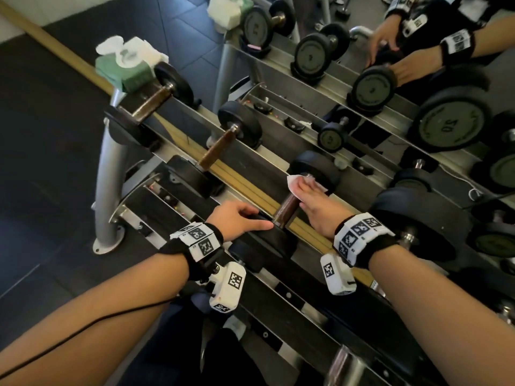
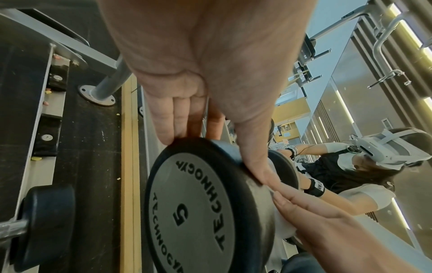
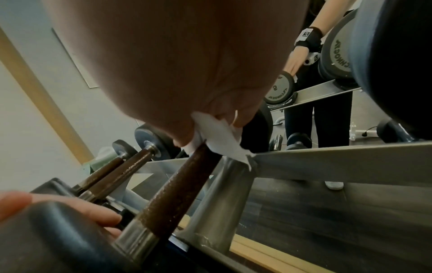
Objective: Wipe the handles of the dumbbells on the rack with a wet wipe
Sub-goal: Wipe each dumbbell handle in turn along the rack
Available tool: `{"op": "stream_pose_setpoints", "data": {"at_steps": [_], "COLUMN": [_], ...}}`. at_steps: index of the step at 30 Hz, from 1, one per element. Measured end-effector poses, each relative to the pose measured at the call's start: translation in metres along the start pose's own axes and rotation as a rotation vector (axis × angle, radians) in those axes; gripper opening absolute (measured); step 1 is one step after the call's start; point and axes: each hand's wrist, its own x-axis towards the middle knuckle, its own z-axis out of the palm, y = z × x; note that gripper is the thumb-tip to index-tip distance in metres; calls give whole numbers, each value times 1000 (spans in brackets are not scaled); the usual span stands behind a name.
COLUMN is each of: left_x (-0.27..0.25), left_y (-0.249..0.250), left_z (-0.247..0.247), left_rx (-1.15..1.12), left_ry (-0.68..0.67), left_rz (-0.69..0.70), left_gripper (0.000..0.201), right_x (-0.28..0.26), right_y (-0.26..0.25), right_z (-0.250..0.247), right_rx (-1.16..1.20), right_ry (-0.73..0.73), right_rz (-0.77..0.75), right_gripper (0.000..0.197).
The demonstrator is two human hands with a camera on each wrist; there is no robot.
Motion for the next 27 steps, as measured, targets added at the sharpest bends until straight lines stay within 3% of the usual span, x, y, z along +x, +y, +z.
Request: {"op": "stream_pose_setpoints", "data": {"at_steps": [5, 9, 13, 15, 18, 21, 23, 25, 27], "left_x": [1, 0, 0, -1, -1, -1, -1, -2, -2], "left_y": [-1, -3, -1, -2, -3, -5, -5, -4, -4], "left_z": [1, 2, 3, 4, 6, 7, 7, 5, 4], "left_rx": [-6, -35, -59, -69, -102, -123, -126, -127, -130], "left_ry": [27, 21, 9, 12, 15, 26, 18, 5, -8], "left_rz": [-13, -16, -24, -26, -28, -32, -33, -36, -40], "left_gripper": [62, 57, 65, 67, 70, 71, 71, 71, 72], "right_x": [-7, -4, 19, 11, -16, -30, -17, 0, 10], "right_y": [-16, -29, -31, -21, -29, -45, -48, -42, -26], "right_z": [-4, -15, -43, -46, -37, -22, -22, -36, -42], "right_rx": [-73, -196, -371, -370, -331, -319, -438, -569, -512], "right_ry": [-174, -379, -373, -336, -322, -466, -523, -512, -405], "right_rz": [-34, -36, 202, 129, -23, -109, -150, -108, 25], "right_gripper": [52, 68, 56, 67, 64, 77, 80, 64, 64]}}
